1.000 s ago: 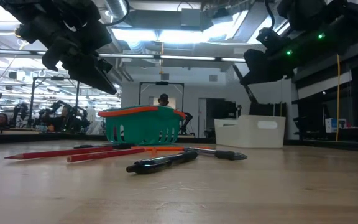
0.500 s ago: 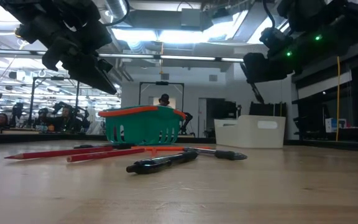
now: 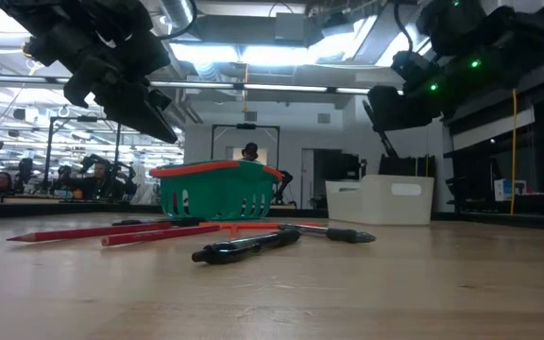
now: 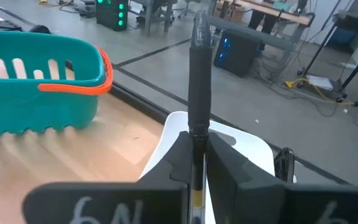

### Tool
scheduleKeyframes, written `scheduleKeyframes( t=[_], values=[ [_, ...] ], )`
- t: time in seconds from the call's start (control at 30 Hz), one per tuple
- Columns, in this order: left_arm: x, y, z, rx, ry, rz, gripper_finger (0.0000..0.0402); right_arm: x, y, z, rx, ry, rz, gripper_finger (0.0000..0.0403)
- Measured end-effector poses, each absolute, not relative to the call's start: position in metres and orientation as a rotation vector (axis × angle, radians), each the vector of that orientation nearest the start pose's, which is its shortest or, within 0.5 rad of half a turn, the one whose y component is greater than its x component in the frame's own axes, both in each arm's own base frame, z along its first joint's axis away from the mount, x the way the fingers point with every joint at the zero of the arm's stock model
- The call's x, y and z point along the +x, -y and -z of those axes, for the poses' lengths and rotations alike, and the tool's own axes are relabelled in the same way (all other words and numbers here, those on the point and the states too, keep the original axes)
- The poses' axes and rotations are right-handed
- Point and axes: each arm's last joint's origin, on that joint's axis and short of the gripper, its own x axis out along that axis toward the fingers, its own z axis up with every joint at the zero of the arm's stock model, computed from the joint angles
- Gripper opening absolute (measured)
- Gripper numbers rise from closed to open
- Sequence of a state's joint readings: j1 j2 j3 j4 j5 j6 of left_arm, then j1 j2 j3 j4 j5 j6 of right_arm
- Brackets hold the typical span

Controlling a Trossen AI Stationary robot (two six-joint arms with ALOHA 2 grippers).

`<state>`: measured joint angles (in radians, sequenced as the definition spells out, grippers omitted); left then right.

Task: Sort pens & pencils
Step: Put the black pen into the white bin

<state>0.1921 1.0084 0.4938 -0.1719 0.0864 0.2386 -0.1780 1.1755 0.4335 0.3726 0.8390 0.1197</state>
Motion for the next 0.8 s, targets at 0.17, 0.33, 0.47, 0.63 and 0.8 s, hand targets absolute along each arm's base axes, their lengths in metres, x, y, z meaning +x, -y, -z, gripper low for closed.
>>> scheduleKeyframes(
  t=[0.17,0.33,0.47,0.63,0.8],
  values=[
    [0.194,-0.035,-0.197,0.134,-0.688,-0.02,0.0041,0.21,0.076,-0.195,-0.008,-0.307,1.03,0.0027],
    [0.194,-0.035,-0.197,0.134,-0.688,-0.02,0.0041,0.206,0.089,-0.195,0.015,-0.312,1.031,0.0027],
    [0.194,-0.035,-0.197,0.134,-0.688,-0.02,0.0041,0.204,0.097,-0.195,0.03,-0.319,0.997,0.0027],
    [0.194,-0.035,-0.197,0.134,-0.688,-0.02,0.0041,0.206,0.103,-0.198,0.079,-0.372,0.897,0.0027],
    [0.194,-0.035,-0.197,0.134,-0.688,-0.02,0.0041,0.21,0.111,-0.216,0.118,-0.542,0.865,0.0027]
  ],
)
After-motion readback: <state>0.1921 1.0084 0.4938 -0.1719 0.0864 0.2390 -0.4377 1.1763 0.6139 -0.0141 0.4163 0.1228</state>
